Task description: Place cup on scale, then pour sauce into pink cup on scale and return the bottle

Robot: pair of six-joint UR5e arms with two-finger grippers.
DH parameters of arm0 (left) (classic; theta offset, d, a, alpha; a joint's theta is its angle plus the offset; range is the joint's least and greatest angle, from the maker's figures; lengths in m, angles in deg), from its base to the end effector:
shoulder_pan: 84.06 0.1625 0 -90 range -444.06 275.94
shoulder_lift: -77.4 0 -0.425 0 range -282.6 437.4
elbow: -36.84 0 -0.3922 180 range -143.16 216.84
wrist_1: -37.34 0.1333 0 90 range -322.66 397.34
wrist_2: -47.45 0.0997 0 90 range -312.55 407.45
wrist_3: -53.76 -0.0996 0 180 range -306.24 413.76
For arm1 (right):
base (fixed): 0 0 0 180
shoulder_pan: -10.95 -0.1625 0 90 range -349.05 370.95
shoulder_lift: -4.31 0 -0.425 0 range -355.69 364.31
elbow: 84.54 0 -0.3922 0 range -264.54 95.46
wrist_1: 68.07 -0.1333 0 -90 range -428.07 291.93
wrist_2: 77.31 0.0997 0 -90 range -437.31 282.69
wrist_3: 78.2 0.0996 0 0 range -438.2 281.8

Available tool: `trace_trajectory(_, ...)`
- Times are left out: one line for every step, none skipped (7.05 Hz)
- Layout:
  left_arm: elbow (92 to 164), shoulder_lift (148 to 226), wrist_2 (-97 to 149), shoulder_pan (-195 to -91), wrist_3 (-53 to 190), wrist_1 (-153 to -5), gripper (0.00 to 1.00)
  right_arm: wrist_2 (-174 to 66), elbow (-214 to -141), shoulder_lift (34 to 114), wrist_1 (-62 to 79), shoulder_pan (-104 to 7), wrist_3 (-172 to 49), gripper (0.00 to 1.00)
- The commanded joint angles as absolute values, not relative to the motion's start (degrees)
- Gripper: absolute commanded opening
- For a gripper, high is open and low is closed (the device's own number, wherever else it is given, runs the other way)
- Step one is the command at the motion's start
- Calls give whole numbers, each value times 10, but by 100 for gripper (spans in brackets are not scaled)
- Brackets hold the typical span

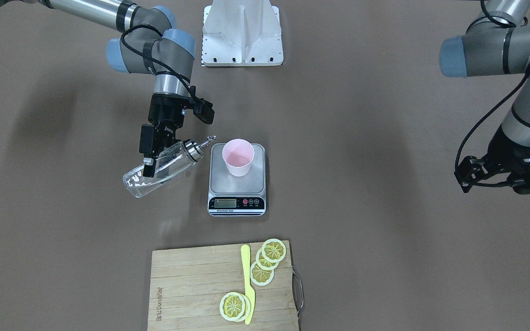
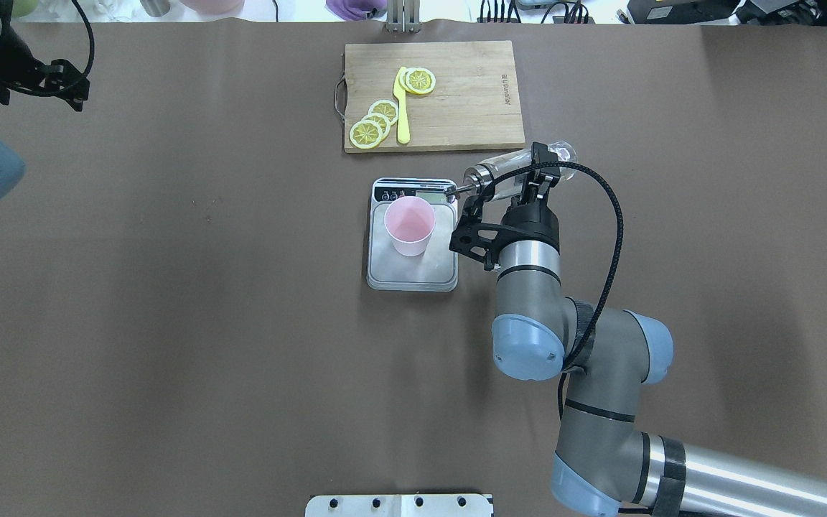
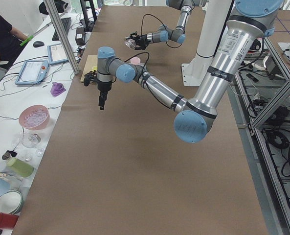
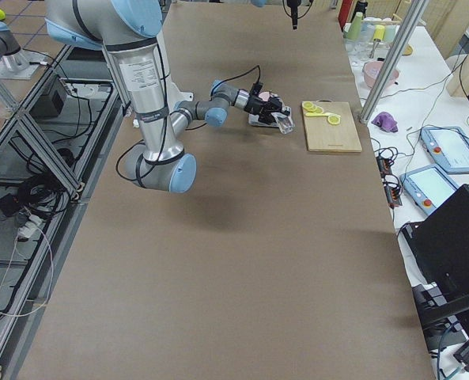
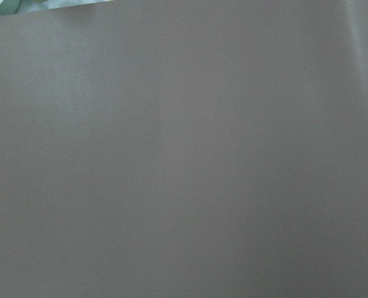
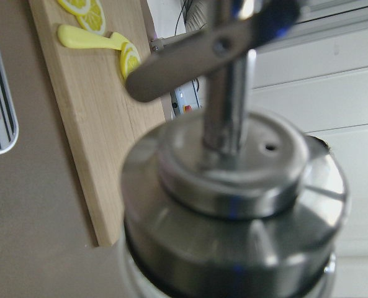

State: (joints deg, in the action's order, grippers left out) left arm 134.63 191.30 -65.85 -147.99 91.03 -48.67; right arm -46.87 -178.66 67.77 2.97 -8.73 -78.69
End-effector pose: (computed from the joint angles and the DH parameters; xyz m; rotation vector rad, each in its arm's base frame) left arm 0.1955 -0.6132 0.3797 0.1964 0.5896 -0.0909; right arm -0.5197 -0.4186 0.2995 1.2107 0.3506 -0.6232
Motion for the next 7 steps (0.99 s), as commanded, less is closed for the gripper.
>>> trace_trajectory(1346, 1913, -658, -1480, 910, -487, 99, -486, -1756, 655, 31, -86, -802, 0)
trace_trajectory(1346, 1913, -651, -1480, 910, -487, 99, -489, -1744, 648, 31, -85, -803, 0)
trace_trajectory(1345, 1913, -651, -1480, 910, -487, 99, -494, -1742, 648, 32, -85, -831, 0)
trace_trajectory(1340, 1913, -651, -1480, 910, -491, 99, -503, -1738, 643, 34, -85, -836, 0)
trace_trajectory(1327, 1913, -651, -1480, 910, -512, 99, -504, -1737, 641, 47, -85, -843, 0)
trace_trajectory(1321, 1913, -651, -1480, 910, -520, 99, -505, -1737, 629, 58, -85, -859, 0)
trace_trajectory(1321, 1913, -651, -1480, 910, -520, 99, -513, -1735, 628, 61, -85, -861, 0)
